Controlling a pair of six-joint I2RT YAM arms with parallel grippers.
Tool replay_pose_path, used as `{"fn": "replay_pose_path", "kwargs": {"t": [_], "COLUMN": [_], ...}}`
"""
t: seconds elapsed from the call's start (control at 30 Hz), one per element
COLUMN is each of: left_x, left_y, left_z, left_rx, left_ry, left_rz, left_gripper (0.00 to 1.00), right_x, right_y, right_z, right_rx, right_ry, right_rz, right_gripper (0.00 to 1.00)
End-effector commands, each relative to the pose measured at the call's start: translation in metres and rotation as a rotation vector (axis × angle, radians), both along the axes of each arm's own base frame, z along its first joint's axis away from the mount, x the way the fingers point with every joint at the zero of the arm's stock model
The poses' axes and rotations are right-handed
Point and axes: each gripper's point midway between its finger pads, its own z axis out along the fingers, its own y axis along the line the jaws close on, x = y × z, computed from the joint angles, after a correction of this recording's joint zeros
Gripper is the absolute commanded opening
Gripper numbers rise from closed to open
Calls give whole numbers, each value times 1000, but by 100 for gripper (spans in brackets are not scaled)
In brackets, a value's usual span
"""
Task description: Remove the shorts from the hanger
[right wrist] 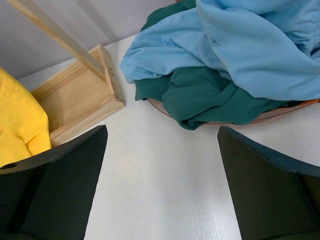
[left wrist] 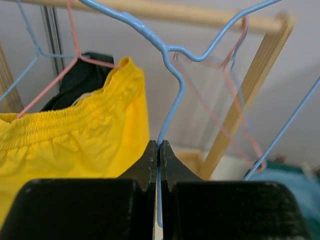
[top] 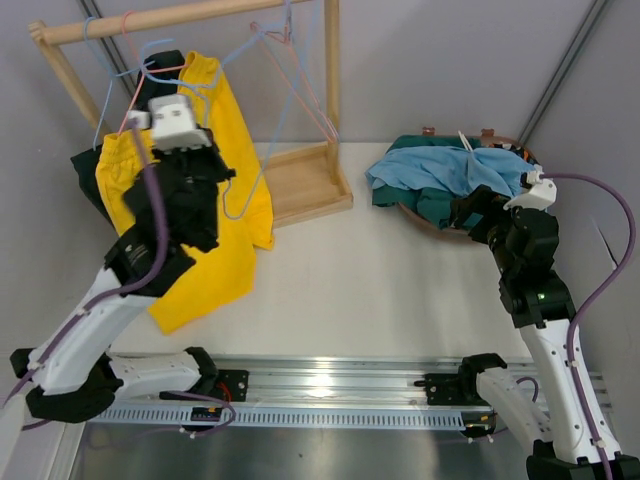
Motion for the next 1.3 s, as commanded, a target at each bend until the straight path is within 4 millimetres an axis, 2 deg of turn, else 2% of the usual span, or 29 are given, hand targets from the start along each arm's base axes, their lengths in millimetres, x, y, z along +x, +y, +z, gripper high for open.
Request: {"fn": "replay_pose_path", "kwargs": {"t": [0.0, 0.07, 0.1, 0.13, 0.2, 0.3, 0.47, 0.63, 0.67, 0.7, 0.77, 0.87, 0.9, 0.97, 1.0, 1.1, 1.27], "left_x": [14, 22, 22, 26, 25, 22, 26, 55, 67, 74, 92, 105, 116, 124, 130, 134, 129], "left_y": [0, 12, 17, 31, 38, 52, 63, 72, 70, 77, 75, 75, 73, 76, 75, 72, 70], "left_z": [-61, -88, -91, -100, -110, -111, -116, -122, -116, -118, -105, -82, -78, -80, -68, -61, -47], "left_rx": [227, 257, 197, 185, 169, 170, 190, 202, 196, 186, 166, 162, 170, 189, 180, 160, 160], "left_ry": [218, 300, 300, 322, 342, 342, 361, 412, 411, 422, 413, 374, 374, 399, 378, 350, 316], "left_rz": [32, 47, 31, 55, 45, 79, 115, 152, 155, 174, 170, 194, 197, 238, 245, 234, 242], "left_gripper": [0, 0, 0, 0, 0, 0, 0, 0, 0, 0, 0, 0, 0, 0, 0, 0, 0], "right_x": [-1, -1, -1, -2, -1, -1, 5, 11, 12, 12, 14, 17, 18, 18, 18, 19, 24], "right_y": [0, -1, -1, -1, -2, -4, 0, 2, 2, 2, 3, 4, 5, 5, 5, 9, 11], "right_z": [4, 4, 3, 3, -1, -7, -16, -22, -23, -24, -26, -26, -26, -24, -25, -29, -37], "right_rx": [6, -2, -5, -9, -14, -25, -10, -11, -13, -15, -23, -43, -49, -64, -67, -70, -70], "right_ry": [-12, -13, -10, -8, -1, 11, 18, 30, 30, 33, 33, 47, 50, 57, 62, 75, 101], "right_rz": [-7, -7, -6, -7, -11, -16, -6, -2, -1, -1, 4, 18, 23, 29, 30, 44, 42], "right_gripper": [99, 99, 99, 99, 99, 99, 99, 99, 99, 99, 99, 99, 99, 99, 99, 99, 99]}}
